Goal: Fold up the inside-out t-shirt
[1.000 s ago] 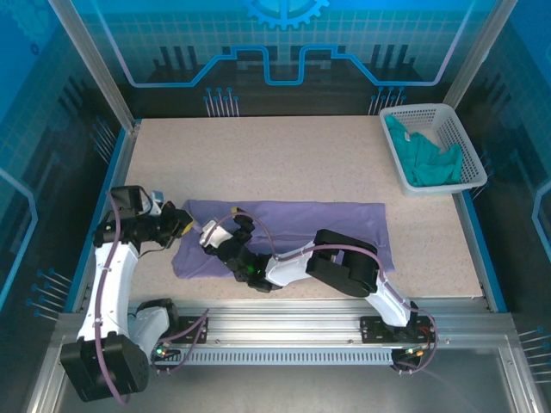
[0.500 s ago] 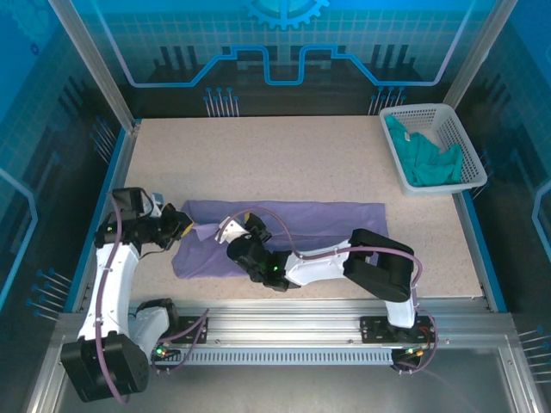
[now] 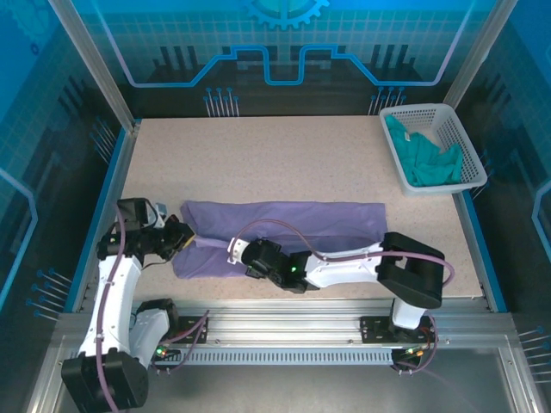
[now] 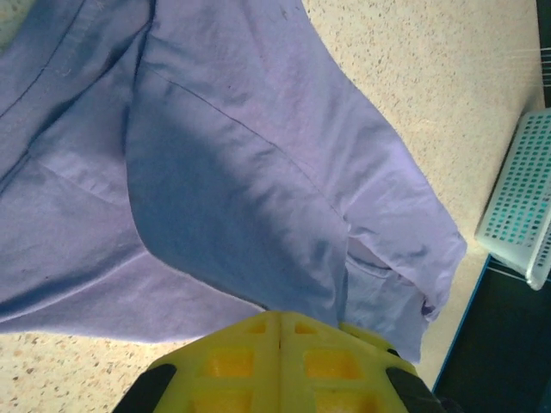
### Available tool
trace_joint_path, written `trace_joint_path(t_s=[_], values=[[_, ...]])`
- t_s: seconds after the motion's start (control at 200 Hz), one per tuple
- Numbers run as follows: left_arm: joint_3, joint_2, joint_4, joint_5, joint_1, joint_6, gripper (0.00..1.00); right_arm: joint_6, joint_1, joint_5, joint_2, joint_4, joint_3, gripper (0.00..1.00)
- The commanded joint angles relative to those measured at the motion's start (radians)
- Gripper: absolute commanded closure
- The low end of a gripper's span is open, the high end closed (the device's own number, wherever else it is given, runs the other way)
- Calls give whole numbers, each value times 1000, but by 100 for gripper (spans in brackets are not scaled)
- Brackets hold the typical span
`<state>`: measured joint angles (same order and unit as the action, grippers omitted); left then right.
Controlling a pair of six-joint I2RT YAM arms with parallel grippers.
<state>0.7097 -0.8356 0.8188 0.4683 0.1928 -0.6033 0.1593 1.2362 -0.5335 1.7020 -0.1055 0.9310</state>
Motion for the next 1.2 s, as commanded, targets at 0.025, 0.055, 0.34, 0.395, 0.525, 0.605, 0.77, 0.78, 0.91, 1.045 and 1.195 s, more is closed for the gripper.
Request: trace_joint_path(t_s=[0.025, 0.055, 0.34, 0.395, 0.525, 0.605, 0.77, 0.78, 0.91, 1.045, 1.195], values=[[-6, 60, 67, -100, -48, -36, 79, -15, -56, 301, -74, 239, -11, 59], [-4, 72, 71, -126, -52, -40, 64, -19, -68, 335, -86, 265, -8, 53], [-75, 68, -184, -231, -56, -105, 40, -166, -232, 540, -161, 228, 12, 40], [-91, 36, -267, -254, -76, -122, 38, -226, -254, 558, -126, 174, 22, 41], [-100, -97, -483, -317, -126, -131, 37, -379, -264, 546, 10, 108, 110, 47], [-74, -217, -544, -412, -137, -82, 33, -439, -268, 539, 90, 121, 174, 52], [-58, -399, -579, -512, -138, -16, 14, -531, -274, 502, 219, 222, 262, 65], [-63, -405, -584, -504, -138, -16, 13, -534, -274, 499, 224, 231, 267, 66], [-80, -477, -606, -460, -139, -34, 3, -568, -277, 504, 259, 257, 254, 72], [-54, -526, -558, -499, -141, 20, 1, -582, -278, 533, 241, 217, 208, 74], [-37, -607, -553, -405, -141, 44, 1, -575, -280, 529, 220, 204, 186, 75]])
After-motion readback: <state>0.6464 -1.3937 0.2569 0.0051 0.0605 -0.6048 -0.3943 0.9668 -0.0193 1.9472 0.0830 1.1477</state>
